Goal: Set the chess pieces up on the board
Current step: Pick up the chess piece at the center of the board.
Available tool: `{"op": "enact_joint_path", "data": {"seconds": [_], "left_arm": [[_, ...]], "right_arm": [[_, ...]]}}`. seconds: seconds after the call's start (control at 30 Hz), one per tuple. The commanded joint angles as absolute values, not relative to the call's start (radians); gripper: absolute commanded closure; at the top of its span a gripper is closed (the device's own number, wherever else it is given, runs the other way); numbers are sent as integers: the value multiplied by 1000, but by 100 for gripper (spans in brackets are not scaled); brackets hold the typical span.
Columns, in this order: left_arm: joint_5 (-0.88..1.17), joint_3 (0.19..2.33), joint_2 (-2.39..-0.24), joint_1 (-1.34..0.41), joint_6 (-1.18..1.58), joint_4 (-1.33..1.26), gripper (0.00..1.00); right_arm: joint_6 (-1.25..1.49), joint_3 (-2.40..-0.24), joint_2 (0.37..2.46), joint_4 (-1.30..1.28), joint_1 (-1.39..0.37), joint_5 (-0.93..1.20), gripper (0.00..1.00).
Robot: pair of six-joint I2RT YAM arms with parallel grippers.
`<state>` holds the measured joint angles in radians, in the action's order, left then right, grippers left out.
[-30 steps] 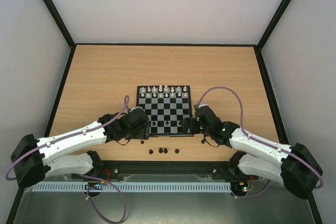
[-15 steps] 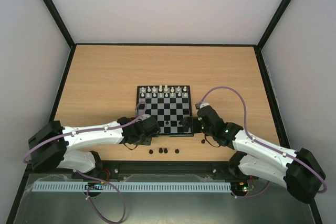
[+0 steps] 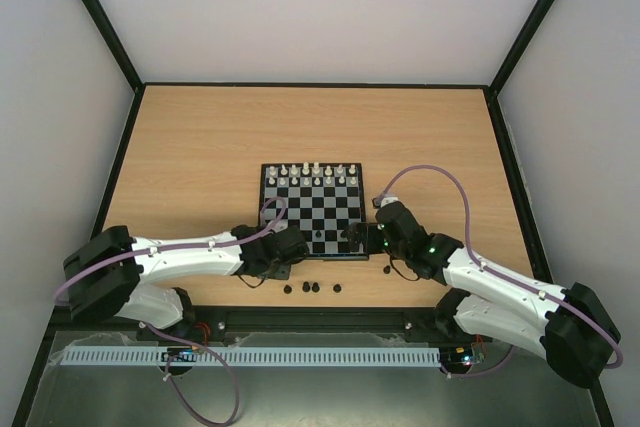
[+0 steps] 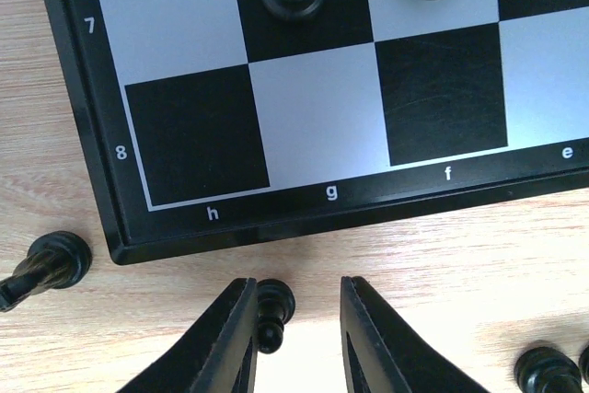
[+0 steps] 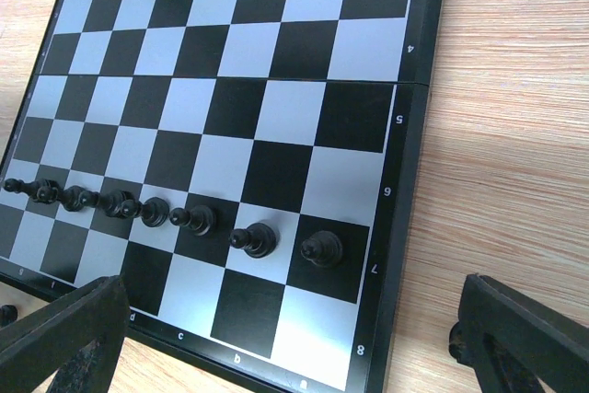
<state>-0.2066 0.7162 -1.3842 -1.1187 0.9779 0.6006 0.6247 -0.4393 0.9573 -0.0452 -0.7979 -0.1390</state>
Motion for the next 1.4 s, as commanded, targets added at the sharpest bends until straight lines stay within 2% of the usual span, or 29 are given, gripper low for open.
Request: {"op": "enact_joint_path", "data": {"seconds": [0.0,0.37,0.7,0.87,1.37], "left_arm": [[-212,700,-1381,-1126,989,620,72],[-206,689,-1375,-1127,987,650,71],[-194,685,-1379,-1126,983,649,73],[-192,687,-1386,-1126,981,651,77],[-185,681,-1386,-1126,982,663,78]], "right_arm": [[616,-427,953,-48,-795,-141,1],[616,-425,957,-47,-796,-138,1],[616,-424,960,-45,-795,-138,1],[617,-424,960,-45,-795,-139,1],[616,-424,963,-43,-795,-135,1]]}}
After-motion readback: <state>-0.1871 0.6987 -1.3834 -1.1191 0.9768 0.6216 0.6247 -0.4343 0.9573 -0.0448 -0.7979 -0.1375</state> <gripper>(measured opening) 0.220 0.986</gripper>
